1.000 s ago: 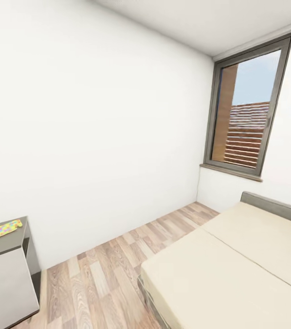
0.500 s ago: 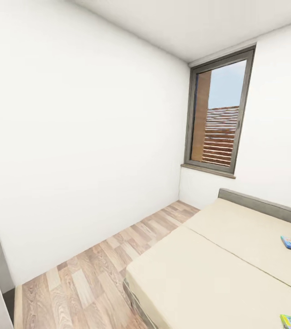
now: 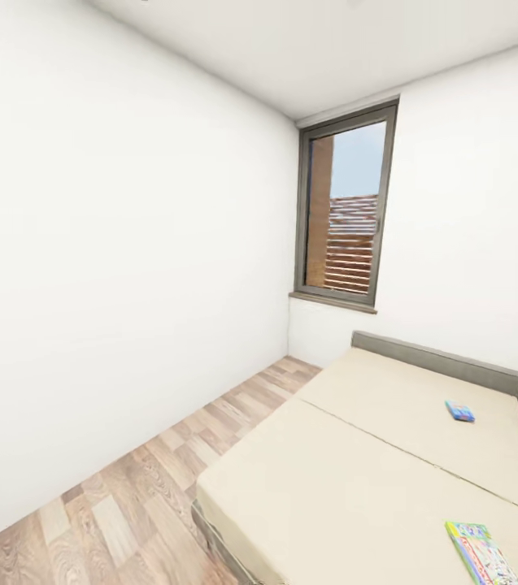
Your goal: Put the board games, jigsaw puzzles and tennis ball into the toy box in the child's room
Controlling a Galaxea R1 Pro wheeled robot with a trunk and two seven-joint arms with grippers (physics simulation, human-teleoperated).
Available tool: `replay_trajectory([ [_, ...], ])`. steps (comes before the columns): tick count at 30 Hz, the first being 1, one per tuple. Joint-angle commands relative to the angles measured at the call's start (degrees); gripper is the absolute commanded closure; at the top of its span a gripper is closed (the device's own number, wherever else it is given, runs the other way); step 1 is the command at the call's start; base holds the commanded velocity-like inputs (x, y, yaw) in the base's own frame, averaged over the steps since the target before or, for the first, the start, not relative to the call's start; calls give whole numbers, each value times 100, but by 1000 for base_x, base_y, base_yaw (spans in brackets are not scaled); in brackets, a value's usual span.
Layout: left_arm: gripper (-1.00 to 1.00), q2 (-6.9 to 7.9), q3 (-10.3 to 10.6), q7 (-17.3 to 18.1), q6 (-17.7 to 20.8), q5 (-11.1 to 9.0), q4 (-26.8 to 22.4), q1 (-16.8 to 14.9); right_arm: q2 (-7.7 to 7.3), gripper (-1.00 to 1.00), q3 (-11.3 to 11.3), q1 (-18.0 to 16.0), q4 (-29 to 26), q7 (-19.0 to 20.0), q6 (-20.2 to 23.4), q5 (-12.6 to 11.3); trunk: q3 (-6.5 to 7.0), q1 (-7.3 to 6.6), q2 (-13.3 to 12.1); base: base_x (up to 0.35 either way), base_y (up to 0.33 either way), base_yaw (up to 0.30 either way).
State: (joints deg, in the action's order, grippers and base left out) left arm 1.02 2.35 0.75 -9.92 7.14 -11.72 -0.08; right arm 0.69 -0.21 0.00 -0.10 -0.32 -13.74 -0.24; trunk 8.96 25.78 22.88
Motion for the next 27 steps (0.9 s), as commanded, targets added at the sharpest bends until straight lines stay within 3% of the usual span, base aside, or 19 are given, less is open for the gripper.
replay_trajectory([
  [1, -100, 3, 23, -5, -19, 33, 3, -2, 1, -100, -3, 0, 1, -3, -15, -3, 3, 0, 3, -162, 0, -274],
  [16, -100, 3, 23, -5, -19, 33, 3, -1, -4, -100, -5, 0, 1, -3, -14, -3, 61, 0, 3, -45, 0, -275],
  [27, -100, 2, 26, -5, -19, 33, 3, -1, -6, -100, -5, 0, 1, -3, -7, -3, 67, 0, 3, -190, 0, -278],
])
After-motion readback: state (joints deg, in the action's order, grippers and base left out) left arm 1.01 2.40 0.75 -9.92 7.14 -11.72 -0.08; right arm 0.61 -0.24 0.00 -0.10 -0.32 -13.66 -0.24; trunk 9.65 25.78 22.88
